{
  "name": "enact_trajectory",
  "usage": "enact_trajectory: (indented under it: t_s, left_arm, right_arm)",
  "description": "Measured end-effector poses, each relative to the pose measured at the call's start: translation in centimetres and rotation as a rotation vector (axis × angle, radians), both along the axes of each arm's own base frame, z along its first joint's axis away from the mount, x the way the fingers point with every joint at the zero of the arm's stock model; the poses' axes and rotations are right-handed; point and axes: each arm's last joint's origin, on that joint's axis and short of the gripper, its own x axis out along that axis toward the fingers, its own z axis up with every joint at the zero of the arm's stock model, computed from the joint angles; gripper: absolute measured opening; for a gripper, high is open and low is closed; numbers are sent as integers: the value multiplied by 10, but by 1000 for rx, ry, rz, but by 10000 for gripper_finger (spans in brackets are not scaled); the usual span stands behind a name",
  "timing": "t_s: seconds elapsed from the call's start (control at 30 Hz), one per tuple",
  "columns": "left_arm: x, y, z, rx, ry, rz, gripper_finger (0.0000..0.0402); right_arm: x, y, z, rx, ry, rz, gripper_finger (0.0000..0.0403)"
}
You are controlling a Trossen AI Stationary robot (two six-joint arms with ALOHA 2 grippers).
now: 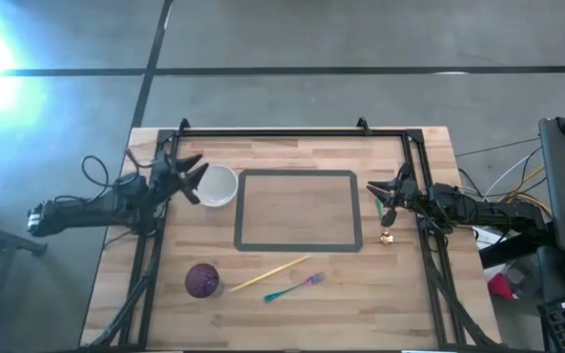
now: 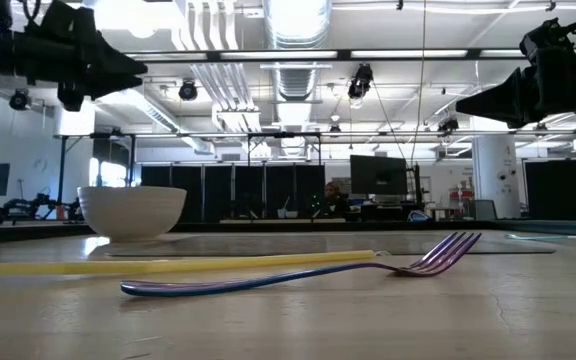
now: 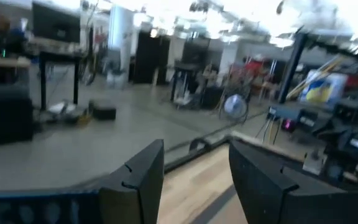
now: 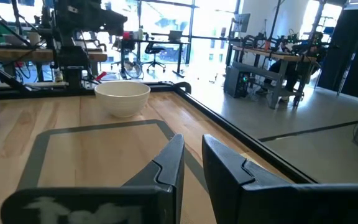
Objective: Pick & Place Utensil
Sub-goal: Put the white bowl in the center of the brown placemat
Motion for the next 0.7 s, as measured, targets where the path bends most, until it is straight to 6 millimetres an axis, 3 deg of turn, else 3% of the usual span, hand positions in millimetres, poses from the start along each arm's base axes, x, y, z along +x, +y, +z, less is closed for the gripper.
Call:
enact_trajectory:
  t_s: [0.7]
  left_arm:
    - [-9, 14, 80, -421, 363, 239, 174]
  right_arm:
    - [0, 0, 0, 0, 0, 0, 52]
